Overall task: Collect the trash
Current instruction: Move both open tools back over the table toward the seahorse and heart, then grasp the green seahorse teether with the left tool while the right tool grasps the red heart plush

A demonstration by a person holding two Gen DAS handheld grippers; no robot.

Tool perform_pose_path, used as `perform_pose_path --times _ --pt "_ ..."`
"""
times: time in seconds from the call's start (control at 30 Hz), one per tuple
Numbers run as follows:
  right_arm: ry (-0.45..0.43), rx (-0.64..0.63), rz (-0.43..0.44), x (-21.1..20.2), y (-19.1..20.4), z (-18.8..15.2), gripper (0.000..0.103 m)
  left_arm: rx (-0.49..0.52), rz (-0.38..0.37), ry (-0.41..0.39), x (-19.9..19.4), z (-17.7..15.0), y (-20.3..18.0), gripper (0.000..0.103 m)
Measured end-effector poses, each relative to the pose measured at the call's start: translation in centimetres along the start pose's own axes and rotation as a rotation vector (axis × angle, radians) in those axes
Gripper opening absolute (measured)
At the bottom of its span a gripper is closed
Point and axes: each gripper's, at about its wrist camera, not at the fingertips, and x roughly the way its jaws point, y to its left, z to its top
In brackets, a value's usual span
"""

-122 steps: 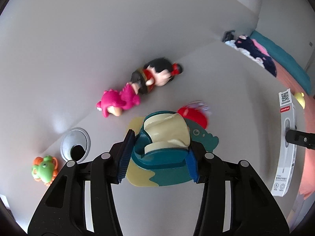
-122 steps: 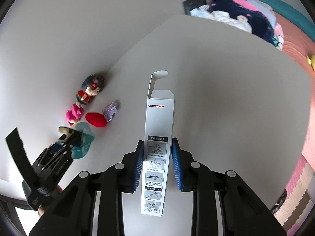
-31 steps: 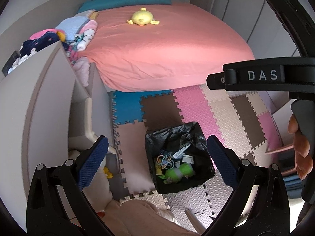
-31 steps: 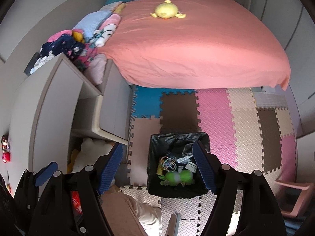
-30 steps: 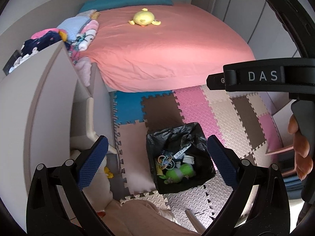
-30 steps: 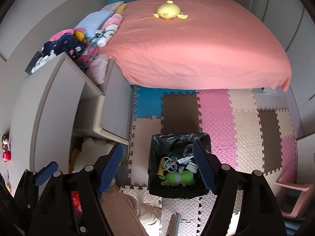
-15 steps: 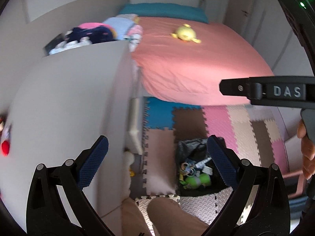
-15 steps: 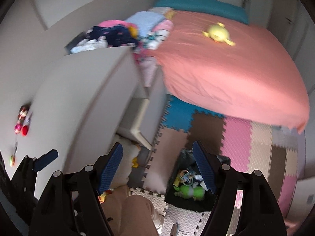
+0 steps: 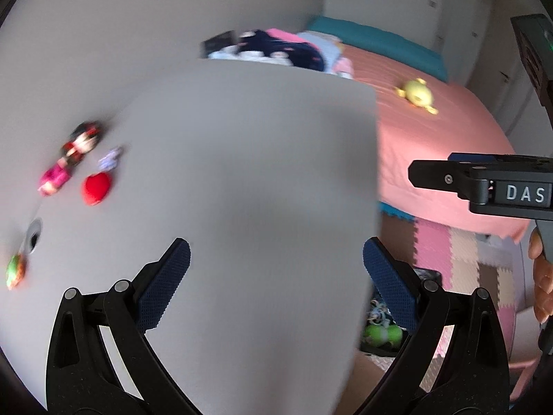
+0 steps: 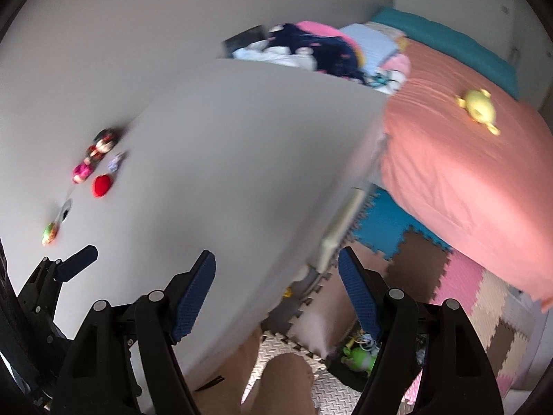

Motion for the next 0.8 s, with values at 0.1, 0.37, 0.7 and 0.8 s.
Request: perform_pose_path --times 0.1,0.37,0.7,0.8 --pt "0.004 -0.045 0.047 1.1 3.4 0.7 0.074 -0.05 0.042 0.002 -0.6 -1.0 3.0 0.097" --pt "0.055 -0.153 0.132 5.2 12.0 2.4 0.074 -0.234 0.155 0.016 -2.1 -3.4 12.6 0.097" --pt "0.113 -0.306 0.17 10.6 21.7 3.9 0.074 -0.451 0.294 0.006 -4.0 -5.3 23.3 0.097" --pt "0.127 -0.345 0.184 12.2 24.0 4.2 0.074 -0.519 0.339 0.001 -4.4 -5.9 26.3 0.097"
